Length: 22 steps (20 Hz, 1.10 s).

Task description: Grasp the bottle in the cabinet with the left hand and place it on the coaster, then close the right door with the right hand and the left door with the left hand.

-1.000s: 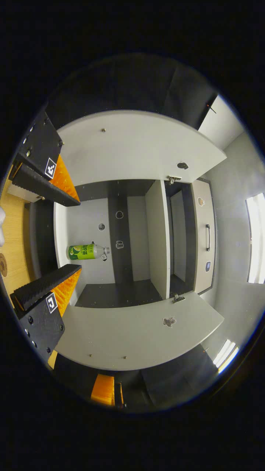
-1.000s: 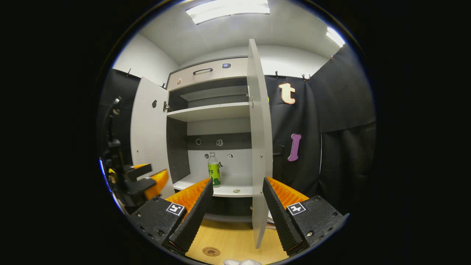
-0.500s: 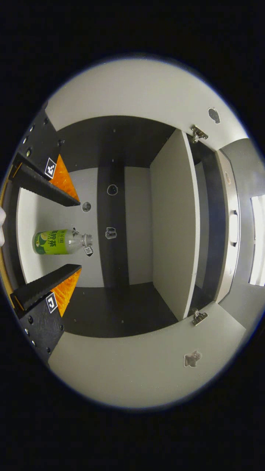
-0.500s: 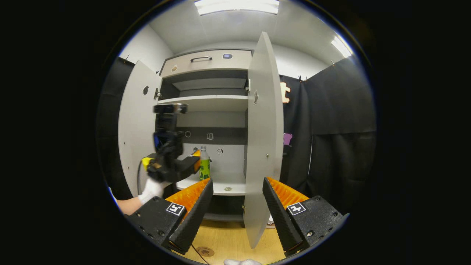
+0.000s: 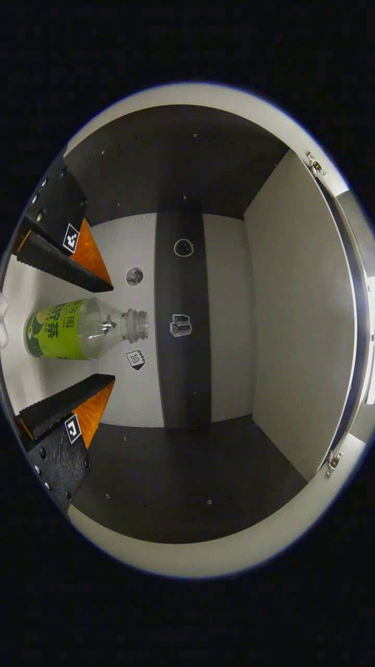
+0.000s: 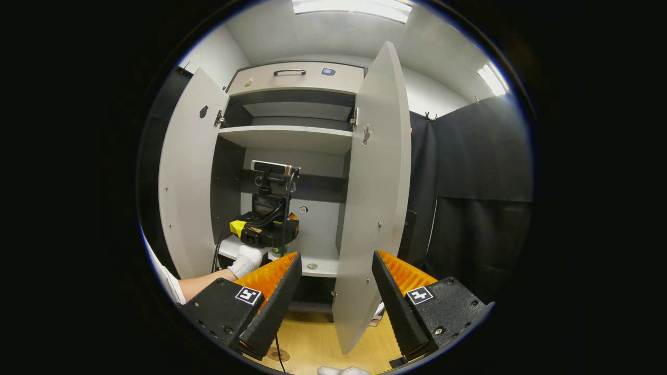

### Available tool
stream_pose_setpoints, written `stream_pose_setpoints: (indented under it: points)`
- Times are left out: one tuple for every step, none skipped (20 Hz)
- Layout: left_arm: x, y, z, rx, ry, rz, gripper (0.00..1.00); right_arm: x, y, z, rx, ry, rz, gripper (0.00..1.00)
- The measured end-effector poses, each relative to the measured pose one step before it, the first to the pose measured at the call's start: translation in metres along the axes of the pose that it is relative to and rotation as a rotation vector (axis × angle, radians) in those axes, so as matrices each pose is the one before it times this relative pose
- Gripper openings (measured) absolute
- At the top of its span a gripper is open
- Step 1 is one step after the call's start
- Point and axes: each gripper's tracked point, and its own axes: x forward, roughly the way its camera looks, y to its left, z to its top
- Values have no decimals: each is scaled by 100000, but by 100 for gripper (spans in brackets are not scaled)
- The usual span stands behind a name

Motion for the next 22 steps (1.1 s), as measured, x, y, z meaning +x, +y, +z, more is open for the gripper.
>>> stream_pose_setpoints:
  points:
    - [494,159,-343,-436,1010,605,96,138,-237,-2,-332,-70,-475,83]
    - [301,72,-403,-1366,1492,-162,96,45,-83,59,-69,74,-150,83]
    - [203,-64,-39,-1690,553,-1038,96,-49,-210,-101,73,51,-13,83]
    - [112,102,-104,-1309,67,238,95,6,-88,69,139,-30,-194,83]
    - [-85,-134,18,-1048,887,-852,75,23,-122,-109,261,131,-56,83]
    - [-339,-245,151,-1813,-185,-2162,78,-45,-23,34,479,-4,160,83]
    - [-586,-294,346,-750,217,-1645,74,-8,19,78,215,-316,192,83]
    - [-745,-224,573,399,-1023,-1485,73,-73,-129,105,-250,-441,-151,84]
    - [-838,-131,778,792,-1225,-1360,74,-131,-53,73,-257,-193,-18,83]
    - [-1024,-255,797,599,-1764,-1169,74,-142,72,54,231,-277,490,84]
    - [-1213,-271,762,559,-1602,-1328,74,-219,158,-69,369,85,565,83]
    - [-1382,-331,728,1147,-1555,-1314,77,-152,161,-129,374,306,831,83]
    - [-1345,-321,616,1349,-1842,-1533,73,-169,156,-243,340,203,597,83]
    - [-1233,-371,521,1424,-1570,-1332,73,-272,231,-271,735,668,953,83]
    - [-1449,-458,221,884,-970,-1737,73,-269,294,-353,939,421,1258,83]
    - [-1391,-247,172,509,-943,-1655,73,-268,143,-340,410,365,473,83]
    - [-1688,-227,84,497,-640,-1276,73,-112,-14,-473,11,495,123,83]
    - [-1668,-240,-207,247,-39,-938,73,-99,26,-388,-120,583,-63,83]
    - [-1663,-221,-491,-413,622,-929,73,-73,-58,-468,219,693,-60,83]
    - [-1684,-198,-731,-410,1225,-731,73,-15,-37,-362,754,396,-113,83]
    - [-1685,33,-824,-168,1234,-265,73,2,-134,-558,805,896,-204,83]
    - [-1459,103,-814,86,900,-29,73,44,-63,-443,327,971,-280,83]
